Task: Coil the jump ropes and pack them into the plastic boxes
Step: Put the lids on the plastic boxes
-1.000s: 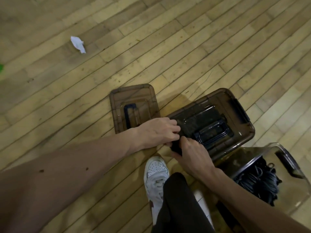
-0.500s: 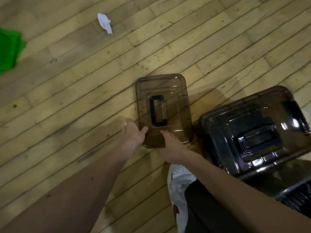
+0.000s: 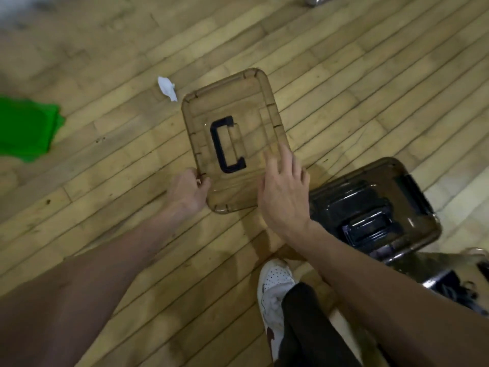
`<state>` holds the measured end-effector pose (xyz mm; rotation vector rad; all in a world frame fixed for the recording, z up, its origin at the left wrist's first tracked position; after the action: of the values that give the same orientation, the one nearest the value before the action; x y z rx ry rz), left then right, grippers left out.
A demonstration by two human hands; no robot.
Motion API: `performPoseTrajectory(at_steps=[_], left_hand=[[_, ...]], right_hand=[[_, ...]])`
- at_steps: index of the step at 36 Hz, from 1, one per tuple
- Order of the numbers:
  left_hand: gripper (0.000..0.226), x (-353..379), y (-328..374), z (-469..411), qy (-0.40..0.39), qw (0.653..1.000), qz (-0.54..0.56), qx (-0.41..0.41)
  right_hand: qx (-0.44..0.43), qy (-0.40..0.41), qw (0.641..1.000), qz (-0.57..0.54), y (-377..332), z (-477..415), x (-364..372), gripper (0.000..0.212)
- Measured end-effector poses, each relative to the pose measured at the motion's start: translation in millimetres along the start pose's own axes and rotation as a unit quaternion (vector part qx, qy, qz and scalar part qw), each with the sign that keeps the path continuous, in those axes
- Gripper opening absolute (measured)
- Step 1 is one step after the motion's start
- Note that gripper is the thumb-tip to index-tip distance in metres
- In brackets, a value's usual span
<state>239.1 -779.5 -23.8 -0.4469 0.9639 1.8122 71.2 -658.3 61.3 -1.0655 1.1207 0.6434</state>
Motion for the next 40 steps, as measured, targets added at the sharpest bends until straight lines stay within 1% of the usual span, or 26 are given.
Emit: performPoseTrajectory(at_steps=[1, 4, 6, 8, 12, 16, 18, 20, 22, 24, 27, 30, 32, 35, 37, 40], left_hand=[[0.022, -15.1, 24.9, 12.9, 0.007, 0.999, -0.005, 0.031], [0.019, -44.6, 96.1, 61.9, 0.025, 0.991, -0.015, 0.132], [0.018, -47.2, 146.1, 105.2, 0.019, 0.979, -0.047, 0.197], [0.017, -37.5, 184.6, 138.3, 0.011, 0.963, -0.09, 0.253], [0.017, 20.8, 269.2, 232.9, -0.033, 0.913, -0.186, 0.362], [0.018, 101.4, 317.5, 322.6, -0.102, 0.85, -0.285, 0.43], [0.018, 146.1, 319.2, 350.0, -0.152, 0.819, -0.349, 0.429], [0.022, 188.0, 308.1, 365.0, -0.184, 0.777, -0.426, 0.424], [0.025, 224.4, 289.2, 370.6, -0.2, 0.736, -0.492, 0.419], [0.025, 259.2, 267.7, 370.3, -0.204, 0.708, -0.534, 0.413], [0.024, 288.8, 234.9, 359.8, -0.209, 0.702, -0.558, 0.39], [0.021, 308.0, 221.9, 347.2, -0.201, 0.71, -0.561, 0.376], [0.02, 316.3, 222.3, 340.5, -0.195, 0.716, -0.559, 0.371], [0.02, 327.0, 223.1, 334.1, -0.191, 0.712, -0.568, 0.366], [0.022, 334.9, 220.9, 334.7, -0.194, 0.702, -0.577, 0.371], [0.025, 345.8, 209.3, 342.2, -0.209, 0.672, -0.602, 0.378]], right_hand=[[0.016, 0.036, 0.999, -0.003, 3.9, -5.0, -29.7, 0.053], [0.08, 0.073, 0.993, -0.05, 34.5, -9.6, -97.7, 0.061], [0.126, 0.119, 0.981, -0.083, 67.8, 7.1, -151.1, 0.057], [0.173, 0.14, 0.97, -0.098, 99.1, 31.6, -186.0, 0.051], [0.298, 0.168, 0.931, -0.126, 188.0, 134.4, -252.8, 0.044], [0.411, 0.154, 0.889, -0.13, 264.6, 250.7, -264.1, 0.034], [0.459, 0.132, 0.865, -0.151, 287.2, 300.4, -248.2, 0.033], [0.493, 0.109, 0.845, -0.178, 300.6, 341.3, -221.0, 0.029], [0.517, 0.088, 0.826, -0.204, 306.8, 374.1, -183.9, 0.017], [0.54, 0.074, 0.81, -0.218, 313.1, 401.9, -144.5, 0.012], [0.561, 0.062, 0.786, -0.253, 316.7, 420.2, -100.0, 0.01], [0.576, 0.052, 0.771, -0.265, 325.9, 426.0, -81.2, 0.015], [0.571, 0.059, 0.772, -0.273, 333.7, 422.1, -77.0, 0.016], [0.556, 0.057, 0.785, -0.265, 345.1, 413.7, -76.0, 0.018], [0.551, 0.05, 0.789, -0.266, 351.4, 412.3, -77.3, 0.019], [0.56, 0.02, 0.782, -0.273, 352.0, 422.6, -69.9, 0.017]])
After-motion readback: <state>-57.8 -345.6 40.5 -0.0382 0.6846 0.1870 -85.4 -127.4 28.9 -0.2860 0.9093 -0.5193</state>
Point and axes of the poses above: each hand's wrist, its own z-axis away from the middle knuckle, its own x-axis out of the palm, y = z × x, the point moved 10 cm from there along -z, towards the middle knuckle, and after that the axes turned 9 degrees about -x, right-handed, at the moved point
